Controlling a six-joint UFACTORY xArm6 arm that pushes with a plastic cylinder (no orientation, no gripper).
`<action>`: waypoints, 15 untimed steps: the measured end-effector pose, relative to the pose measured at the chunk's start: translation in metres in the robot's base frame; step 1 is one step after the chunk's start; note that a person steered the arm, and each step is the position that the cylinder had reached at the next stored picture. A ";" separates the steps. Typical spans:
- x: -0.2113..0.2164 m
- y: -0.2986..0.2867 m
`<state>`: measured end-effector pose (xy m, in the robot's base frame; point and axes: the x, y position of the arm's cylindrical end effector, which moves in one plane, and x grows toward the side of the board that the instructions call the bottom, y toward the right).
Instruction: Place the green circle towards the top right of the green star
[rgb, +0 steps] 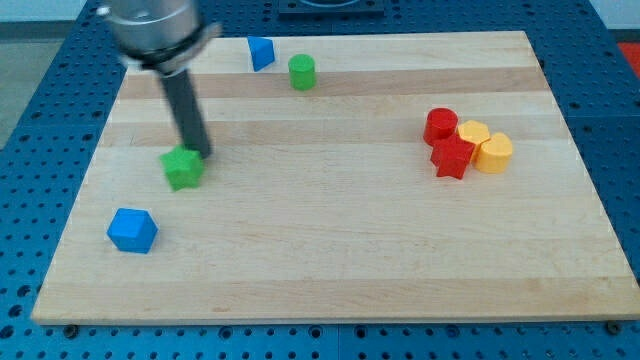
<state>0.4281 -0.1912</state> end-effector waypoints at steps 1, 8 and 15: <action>0.019 -0.006; -0.146 0.171; -0.014 0.023</action>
<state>0.4141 -0.1680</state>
